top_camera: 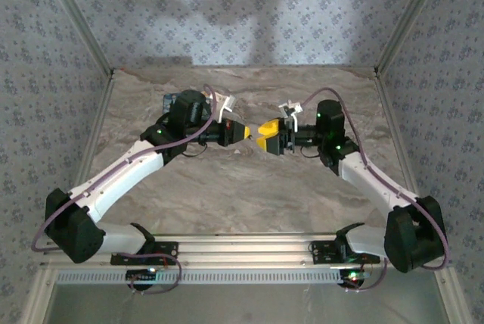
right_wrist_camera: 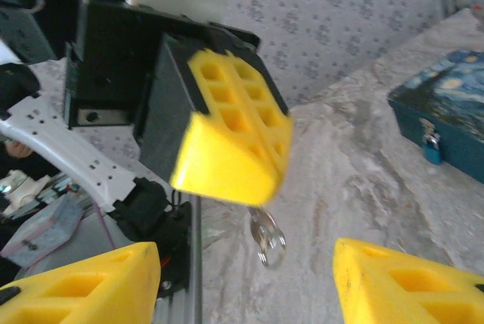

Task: Unlock a padlock with a key

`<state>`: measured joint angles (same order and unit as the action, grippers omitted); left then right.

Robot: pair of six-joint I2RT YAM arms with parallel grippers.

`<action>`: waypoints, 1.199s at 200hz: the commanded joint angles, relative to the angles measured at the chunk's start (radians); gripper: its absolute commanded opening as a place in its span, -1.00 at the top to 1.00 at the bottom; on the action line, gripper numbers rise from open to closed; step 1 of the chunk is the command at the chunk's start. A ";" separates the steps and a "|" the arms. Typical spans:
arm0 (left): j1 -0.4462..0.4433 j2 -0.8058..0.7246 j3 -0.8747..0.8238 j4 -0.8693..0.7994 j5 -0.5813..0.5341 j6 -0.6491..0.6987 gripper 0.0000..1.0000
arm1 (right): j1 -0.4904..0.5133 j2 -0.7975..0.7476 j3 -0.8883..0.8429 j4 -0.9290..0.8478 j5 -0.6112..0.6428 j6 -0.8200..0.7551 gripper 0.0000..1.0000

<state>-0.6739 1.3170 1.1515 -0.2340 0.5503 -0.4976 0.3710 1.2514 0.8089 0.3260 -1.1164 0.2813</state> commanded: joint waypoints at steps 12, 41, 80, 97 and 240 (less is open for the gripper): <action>0.010 -0.017 0.034 0.006 0.055 0.037 1.00 | 0.021 0.036 0.059 -0.025 -0.064 -0.011 -0.21; 0.009 -0.016 0.031 0.018 0.066 0.027 1.00 | 0.031 0.059 0.079 -0.078 -0.063 -0.050 -0.15; 0.010 -0.015 0.031 0.022 0.070 0.025 1.00 | 0.045 0.078 0.094 -0.113 -0.065 -0.074 -0.05; 0.009 -0.016 0.030 0.024 0.068 0.024 1.00 | 0.048 0.081 0.098 -0.132 -0.064 -0.086 0.01; 0.009 -0.001 0.033 0.029 0.073 0.024 1.00 | 0.048 0.084 0.104 -0.157 -0.025 -0.089 0.93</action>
<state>-0.6731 1.3170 1.1515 -0.2329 0.5968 -0.4866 0.4129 1.3300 0.8776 0.1871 -1.1439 0.1963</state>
